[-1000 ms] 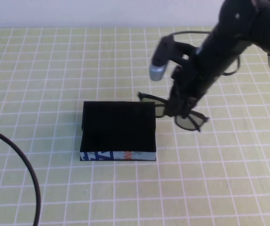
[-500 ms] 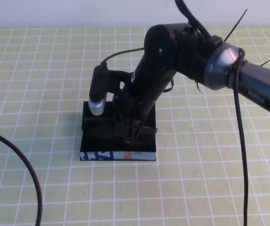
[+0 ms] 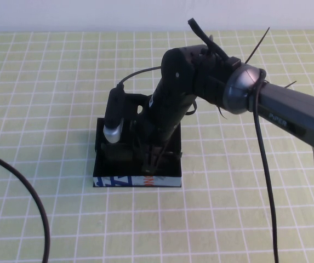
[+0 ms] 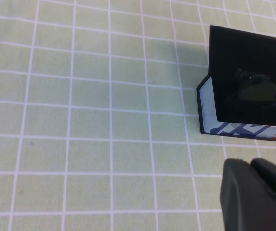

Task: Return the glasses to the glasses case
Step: Place the glasses in the glasses case

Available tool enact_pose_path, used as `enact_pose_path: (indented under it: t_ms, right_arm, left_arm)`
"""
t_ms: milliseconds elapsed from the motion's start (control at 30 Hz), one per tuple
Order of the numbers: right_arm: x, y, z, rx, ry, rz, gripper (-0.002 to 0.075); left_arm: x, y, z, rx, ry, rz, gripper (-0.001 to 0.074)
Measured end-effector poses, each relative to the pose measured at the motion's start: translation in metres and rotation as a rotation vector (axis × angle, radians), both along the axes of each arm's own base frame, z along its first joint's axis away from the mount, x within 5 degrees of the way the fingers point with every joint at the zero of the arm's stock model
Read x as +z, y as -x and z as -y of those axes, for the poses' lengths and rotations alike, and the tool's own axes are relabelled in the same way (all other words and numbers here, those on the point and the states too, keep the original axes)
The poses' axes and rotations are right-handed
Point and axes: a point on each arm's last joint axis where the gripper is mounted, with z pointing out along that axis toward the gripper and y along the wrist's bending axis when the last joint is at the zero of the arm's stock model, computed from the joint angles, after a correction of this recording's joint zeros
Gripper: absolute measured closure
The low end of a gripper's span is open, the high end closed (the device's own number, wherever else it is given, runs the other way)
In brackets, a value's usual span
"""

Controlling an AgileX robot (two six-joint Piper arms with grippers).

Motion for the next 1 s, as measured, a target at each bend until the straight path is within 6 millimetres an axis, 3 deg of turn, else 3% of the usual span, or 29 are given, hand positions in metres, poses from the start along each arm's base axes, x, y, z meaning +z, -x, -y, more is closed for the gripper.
enact_pose_path:
  t_ms: [533,833,1000]
  right_arm:
    - [0.011,0.001,0.000,-0.002,-0.023,0.029,0.0577]
    - [0.035,-0.004,0.006,-0.075,-0.079,0.045,0.0572]
    - [0.038,0.003,0.004,-0.075,-0.111,-0.045,0.0605]
  left_arm:
    - [-0.001,0.001,0.000,-0.001,-0.002,-0.010,0.0738]
    - [-0.001,0.001,0.000,-0.001,-0.002,-0.010,0.0738]
    - [-0.001,0.001,0.000,-0.001,-0.002,-0.010,0.0738]
